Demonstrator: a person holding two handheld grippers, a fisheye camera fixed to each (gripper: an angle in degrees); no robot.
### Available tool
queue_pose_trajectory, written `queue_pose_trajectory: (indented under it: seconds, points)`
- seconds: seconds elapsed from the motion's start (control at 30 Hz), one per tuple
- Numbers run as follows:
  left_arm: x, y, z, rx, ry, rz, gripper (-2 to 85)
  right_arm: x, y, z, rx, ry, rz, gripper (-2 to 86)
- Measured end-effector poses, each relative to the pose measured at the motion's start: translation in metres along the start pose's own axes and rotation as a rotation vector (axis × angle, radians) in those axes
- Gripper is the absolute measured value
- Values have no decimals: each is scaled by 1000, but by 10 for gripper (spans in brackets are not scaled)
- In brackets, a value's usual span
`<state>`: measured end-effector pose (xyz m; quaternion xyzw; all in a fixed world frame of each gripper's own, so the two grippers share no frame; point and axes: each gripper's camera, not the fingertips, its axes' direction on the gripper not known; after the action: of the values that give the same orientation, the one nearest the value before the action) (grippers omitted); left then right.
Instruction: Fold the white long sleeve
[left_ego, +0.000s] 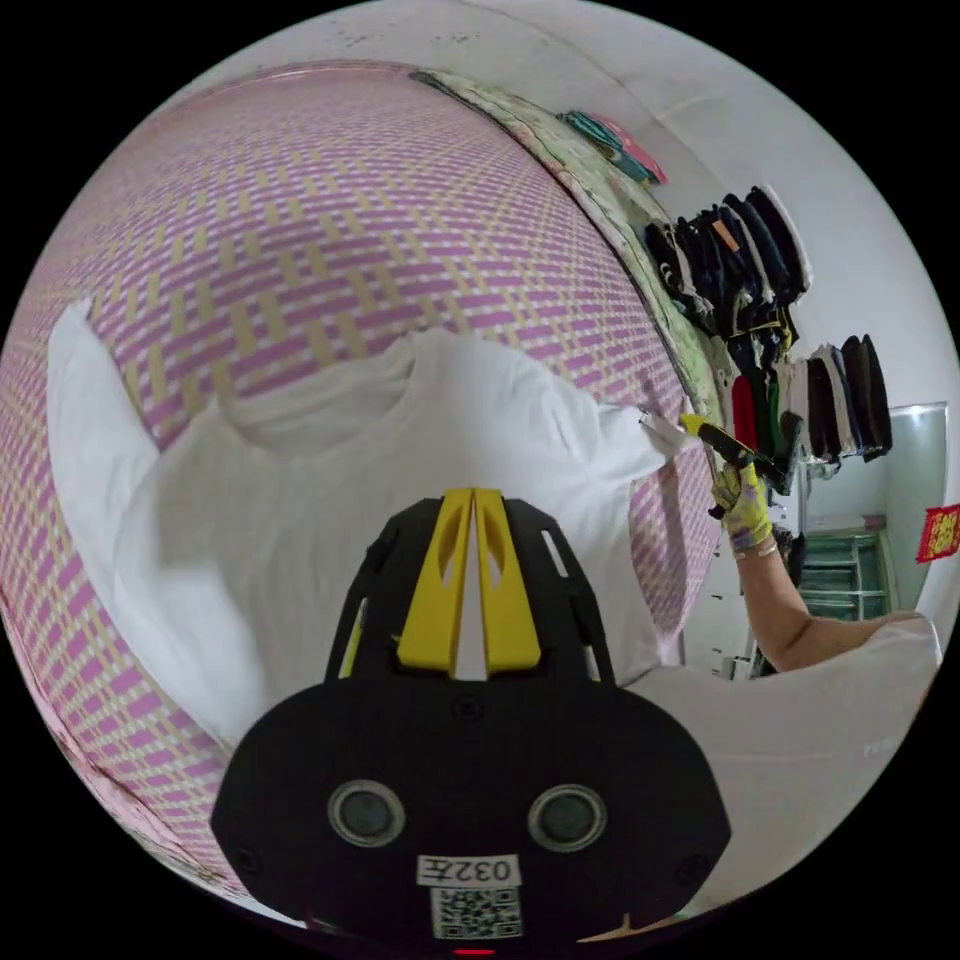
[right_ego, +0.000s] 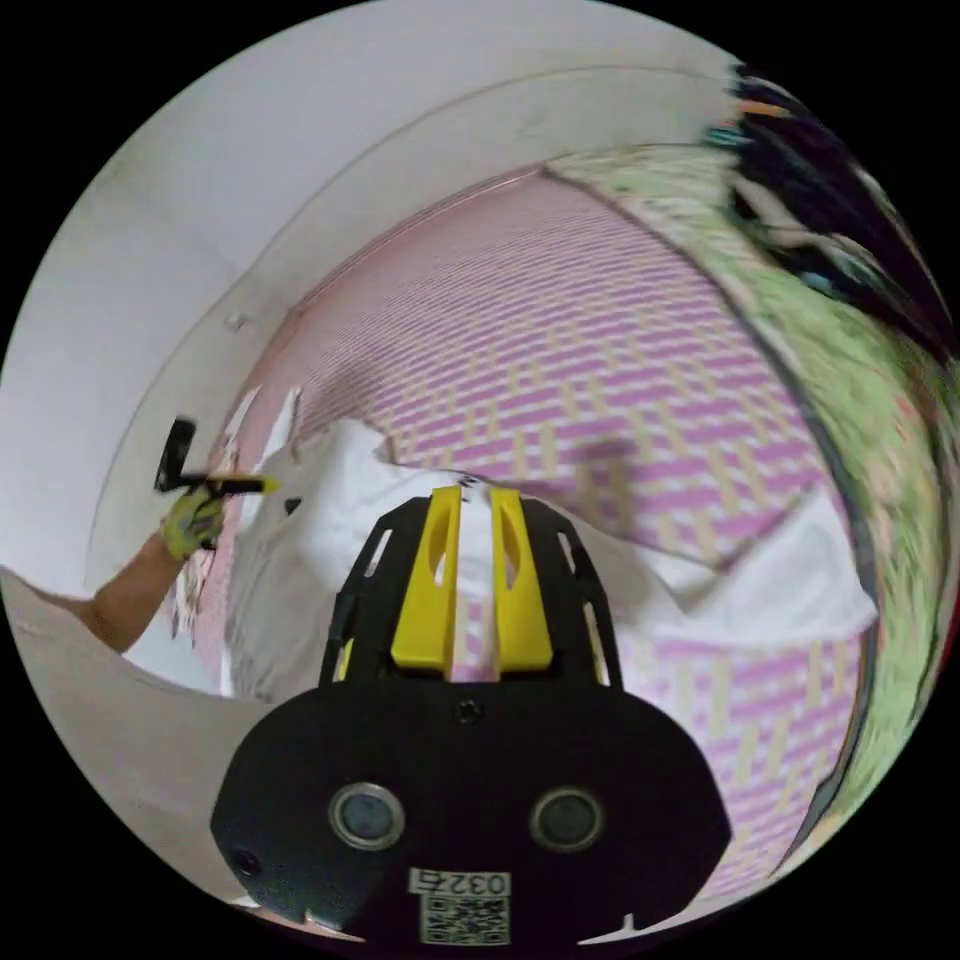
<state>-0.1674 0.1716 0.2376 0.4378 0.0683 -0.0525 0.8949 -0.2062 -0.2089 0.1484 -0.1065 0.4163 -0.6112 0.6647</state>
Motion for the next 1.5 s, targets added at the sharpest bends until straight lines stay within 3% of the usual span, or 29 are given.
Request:
queue_pose_trajectory:
  seconds: [0.13,0.27,0.43,0.57,0.77,0.83,1.0,1.1,1.23,1.37,1.5]
  points:
    - [-16,-60,10,69,-126,-70,33,-78,-65,101,-282,-175,-276,88]
    - [-44,-86,17,121,33,-53,24,-125,-88,159,-473,-82,-481,76]
    - [-53,-111,59,-71,28,82,-7,-152,-93,174,-567,-120,-646,17]
    - [-76,-117,64,-69,10,58,-9,-151,-88,167,-570,-127,-644,73]
    - [-95,-120,66,-43,-38,63,-10,-164,-64,153,-532,19,-745,-5]
    - [-103,-116,64,-5,-51,33,-10,-158,-66,115,-364,86,-666,-7]
    - [-115,-107,62,20,-29,-48,-9,-75,-43,89,-235,253,-298,24]
    - [-99,-82,48,76,-50,38,-9,-15,-2,24,-82,70,-66,57]
    - [-77,-35,47,76,-2,72,-9,64,81,-68,106,255,267,66]
    - [-59,-13,76,7,70,81,-9,128,133,-103,108,301,521,80]
    - [-57,-8,99,-16,112,37,-9,185,166,-106,97,141,701,94]
